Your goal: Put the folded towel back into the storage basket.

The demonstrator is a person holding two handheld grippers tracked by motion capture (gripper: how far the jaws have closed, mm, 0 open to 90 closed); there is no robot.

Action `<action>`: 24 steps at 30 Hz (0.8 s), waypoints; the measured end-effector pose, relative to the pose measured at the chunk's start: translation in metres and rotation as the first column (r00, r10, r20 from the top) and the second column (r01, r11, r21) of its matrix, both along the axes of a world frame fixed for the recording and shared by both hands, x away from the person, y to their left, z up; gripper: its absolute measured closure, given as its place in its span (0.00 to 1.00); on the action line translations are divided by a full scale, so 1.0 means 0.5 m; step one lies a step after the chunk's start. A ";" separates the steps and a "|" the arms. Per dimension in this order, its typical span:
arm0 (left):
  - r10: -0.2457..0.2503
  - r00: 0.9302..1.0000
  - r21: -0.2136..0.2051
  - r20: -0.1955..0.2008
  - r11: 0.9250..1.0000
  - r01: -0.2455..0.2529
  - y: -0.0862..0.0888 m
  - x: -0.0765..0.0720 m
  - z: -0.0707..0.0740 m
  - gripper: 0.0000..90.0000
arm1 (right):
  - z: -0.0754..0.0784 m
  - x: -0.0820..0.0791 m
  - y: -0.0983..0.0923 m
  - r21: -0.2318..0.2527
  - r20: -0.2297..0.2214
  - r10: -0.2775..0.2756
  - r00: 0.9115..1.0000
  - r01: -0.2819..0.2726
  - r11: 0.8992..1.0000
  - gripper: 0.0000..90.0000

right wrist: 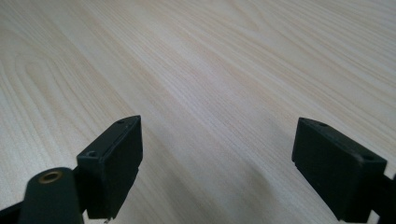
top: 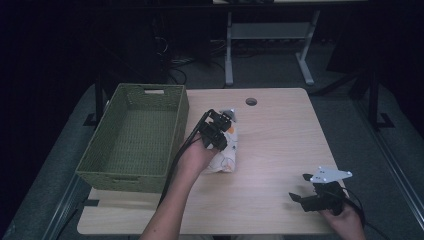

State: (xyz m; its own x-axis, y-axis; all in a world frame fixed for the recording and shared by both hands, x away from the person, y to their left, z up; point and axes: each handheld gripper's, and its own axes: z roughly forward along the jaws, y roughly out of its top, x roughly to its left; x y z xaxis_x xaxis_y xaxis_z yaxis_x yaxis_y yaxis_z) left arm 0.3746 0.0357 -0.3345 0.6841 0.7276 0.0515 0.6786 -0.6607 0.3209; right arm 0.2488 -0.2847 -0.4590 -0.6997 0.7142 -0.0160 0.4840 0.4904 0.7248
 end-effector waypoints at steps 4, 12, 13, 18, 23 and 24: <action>0.005 1.000 0.009 0.005 1.000 -0.005 0.008 0.001 0.013 0.88 | 0.000 0.000 0.001 0.002 -0.005 -0.002 1.000 0.002 1.000 0.18; 0.020 1.000 0.021 0.000 1.000 -0.020 0.027 0.005 0.035 0.88 | -0.001 0.000 0.001 0.002 -0.007 -0.006 1.000 0.006 1.000 0.18; 0.025 1.000 0.023 0.001 0.999 -0.025 0.030 0.005 0.038 0.88 | -0.001 0.001 0.001 0.001 -0.006 -0.005 1.000 0.005 1.000 0.18; 0.029 1.000 0.040 0.003 0.999 -0.029 0.041 0.006 0.054 0.88 | -0.001 0.001 0.001 -0.003 -0.003 -0.002 1.000 0.002 1.000 0.18; 0.035 0.999 0.057 0.007 0.998 -0.036 0.048 0.006 0.070 0.88 | -0.001 0.001 0.002 -0.002 -0.004 -0.004 1.000 0.004 1.000 0.18; 0.035 0.999 0.057 0.007 0.998 -0.036 0.048 0.006 0.070 0.88 | -0.001 0.001 0.002 -0.002 -0.004 -0.003 1.000 0.003 1.000 0.18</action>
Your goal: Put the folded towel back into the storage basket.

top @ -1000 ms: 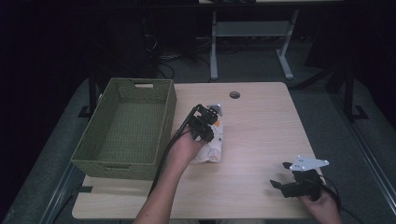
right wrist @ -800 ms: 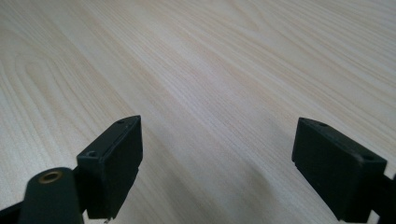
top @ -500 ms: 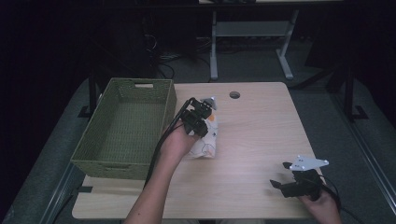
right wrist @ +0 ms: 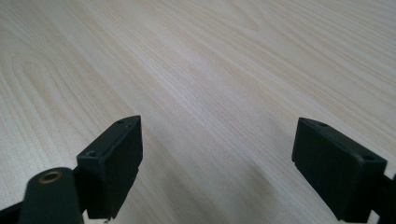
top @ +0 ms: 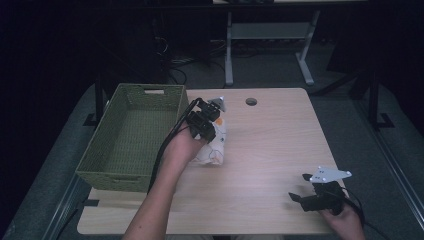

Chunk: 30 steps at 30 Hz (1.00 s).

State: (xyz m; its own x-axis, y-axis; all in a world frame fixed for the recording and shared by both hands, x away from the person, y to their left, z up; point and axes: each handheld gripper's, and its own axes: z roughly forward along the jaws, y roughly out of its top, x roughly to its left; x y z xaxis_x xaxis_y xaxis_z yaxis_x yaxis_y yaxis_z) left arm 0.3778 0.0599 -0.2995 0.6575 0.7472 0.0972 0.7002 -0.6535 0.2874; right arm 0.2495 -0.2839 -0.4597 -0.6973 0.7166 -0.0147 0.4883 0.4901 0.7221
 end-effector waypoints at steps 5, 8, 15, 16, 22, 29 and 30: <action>0.015 1.000 0.017 -0.003 1.000 -0.015 0.018 0.005 0.024 0.88 | 0.000 0.000 -0.001 -0.002 0.000 -0.001 1.000 0.001 1.000 0.18; 0.023 1.000 0.012 -0.007 1.000 -0.023 0.028 0.006 0.035 0.88 | 0.000 0.000 -0.001 0.003 -0.006 -0.008 1.000 0.008 1.000 0.18; 0.038 0.999 0.021 -0.004 0.999 -0.038 0.051 0.012 0.061 0.88 | -0.001 0.002 -0.004 0.004 -0.005 -0.010 1.000 0.011 1.000 0.18; 0.038 0.999 0.021 -0.004 0.999 -0.038 0.051 0.012 0.061 0.88 | -0.001 0.002 -0.004 0.004 -0.005 -0.010 1.000 0.011 1.000 0.18; 0.068 0.998 0.045 -0.014 0.997 -0.068 0.093 0.023 0.075 0.88 | 0.000 0.004 -0.005 0.013 -0.007 -0.013 1.000 0.013 1.000 0.18; 0.092 0.995 0.044 -0.027 0.995 -0.091 0.124 0.026 0.086 0.88 | -0.003 0.007 -0.004 0.015 -0.010 -0.019 1.000 0.019 1.000 0.18; 0.096 0.995 0.041 -0.027 0.995 -0.095 0.130 0.027 0.087 0.88 | -0.003 0.007 -0.003 0.015 -0.012 -0.019 1.000 0.019 1.000 0.18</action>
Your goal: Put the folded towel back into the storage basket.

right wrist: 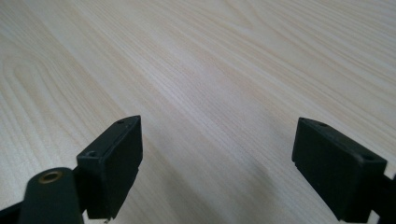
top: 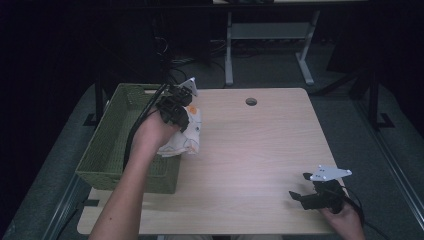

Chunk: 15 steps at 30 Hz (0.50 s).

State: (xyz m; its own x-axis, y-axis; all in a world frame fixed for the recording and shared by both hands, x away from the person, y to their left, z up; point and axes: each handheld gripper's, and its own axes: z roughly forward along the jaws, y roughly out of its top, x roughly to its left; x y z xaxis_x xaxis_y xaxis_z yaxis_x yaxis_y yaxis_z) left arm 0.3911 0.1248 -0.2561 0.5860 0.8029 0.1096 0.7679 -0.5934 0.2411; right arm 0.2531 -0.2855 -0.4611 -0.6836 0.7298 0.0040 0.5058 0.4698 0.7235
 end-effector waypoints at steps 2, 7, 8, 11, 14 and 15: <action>0.011 1.000 0.000 -0.008 1.000 -0.011 0.013 0.003 0.001 0.88 | 0.000 0.002 0.000 -0.003 -0.002 0.002 1.000 -0.002 1.000 0.18; 0.033 0.999 0.005 -0.012 0.999 -0.033 0.040 0.008 0.004 0.88 | -0.002 0.003 0.000 -0.005 -0.005 0.000 1.000 0.000 1.000 0.18; 0.036 0.999 0.005 -0.020 0.999 -0.036 0.047 0.009 0.005 0.88 | -0.001 0.003 0.000 -0.005 -0.004 0.000 1.000 0.000 1.000 0.18; 0.054 0.998 0.003 -0.022 0.999 -0.054 0.067 0.013 0.004 0.88 | -0.001 0.004 -0.001 -0.006 -0.006 -0.003 1.000 0.003 1.000 0.18; 0.064 0.997 -0.007 -0.035 0.998 -0.065 0.086 0.015 0.006 0.88 | -0.001 0.004 -0.002 -0.003 -0.008 -0.004 1.000 0.004 1.000 0.18; 0.071 0.997 -0.018 -0.041 0.997 -0.071 0.092 0.015 0.007 0.88 | -0.002 0.005 -0.002 -0.003 -0.008 -0.004 1.000 0.004 1.000 0.18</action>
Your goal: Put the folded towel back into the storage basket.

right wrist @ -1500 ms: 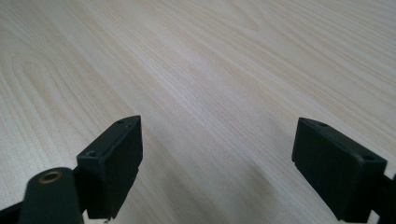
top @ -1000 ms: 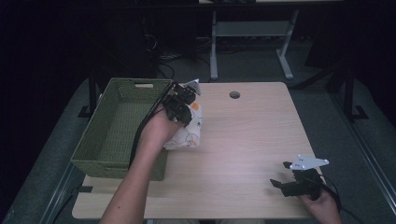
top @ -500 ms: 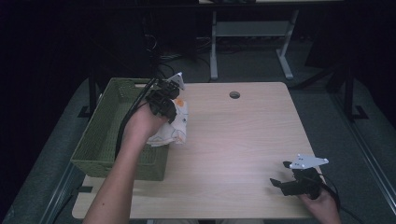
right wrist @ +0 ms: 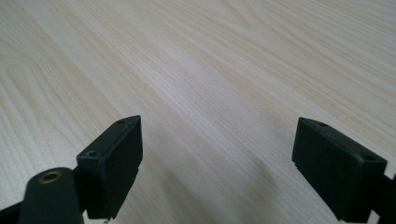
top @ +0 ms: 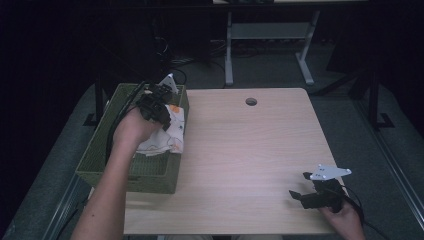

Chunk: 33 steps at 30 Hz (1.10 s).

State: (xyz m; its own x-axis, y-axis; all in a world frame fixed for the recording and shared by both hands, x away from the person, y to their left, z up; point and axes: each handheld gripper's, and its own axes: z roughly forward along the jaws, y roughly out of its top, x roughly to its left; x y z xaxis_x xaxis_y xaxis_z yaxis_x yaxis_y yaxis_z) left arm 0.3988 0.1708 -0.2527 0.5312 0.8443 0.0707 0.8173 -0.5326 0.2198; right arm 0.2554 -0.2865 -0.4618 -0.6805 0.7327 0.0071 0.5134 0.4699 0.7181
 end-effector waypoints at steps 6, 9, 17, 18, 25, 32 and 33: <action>0.013 1.000 -0.006 -0.010 1.000 -0.013 0.035 0.001 0.005 0.88 | -0.002 0.003 -0.002 -0.001 0.000 -0.005 1.000 0.005 1.000 0.18; 0.021 1.000 0.006 -0.013 1.000 -0.021 0.054 0.002 0.005 0.88 | -0.002 0.003 -0.002 0.002 -0.004 -0.008 1.000 0.008 1.000 0.18; 0.029 0.999 -0.007 -0.014 1.000 -0.029 0.094 0.003 -0.001 0.88 | -0.002 0.004 0.003 -0.007 0.000 -0.003 1.000 0.003 1.000 0.18; 0.030 0.999 -0.008 -0.017 1.000 -0.030 0.099 0.003 -0.001 0.88 | -0.002 0.005 0.004 -0.008 -0.002 -0.003 1.000 0.003 1.000 0.18; 0.018 0.999 0.003 -0.029 1.000 -0.018 0.131 0.011 -0.014 0.87 | -0.003 0.007 0.004 -0.006 -0.003 -0.005 1.000 0.005 1.000 0.18; 0.018 0.999 0.014 -0.043 1.000 -0.017 0.151 0.022 -0.041 0.87 | -0.004 0.008 0.003 -0.007 -0.007 -0.007 1.000 0.007 1.000 0.18; 0.018 0.999 0.014 -0.043 1.000 -0.017 0.151 0.022 -0.041 0.87 | -0.004 0.008 0.003 -0.007 -0.007 -0.007 1.000 0.007 1.000 0.18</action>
State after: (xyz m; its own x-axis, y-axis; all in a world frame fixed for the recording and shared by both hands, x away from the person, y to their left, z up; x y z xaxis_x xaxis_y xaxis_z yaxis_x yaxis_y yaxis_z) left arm 0.4097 0.2464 -0.2733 0.5189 0.8527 0.0594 0.8352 -0.5206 0.1771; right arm 0.2595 -0.2849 -0.4641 -0.6751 0.7377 0.0069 0.5219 0.4709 0.7112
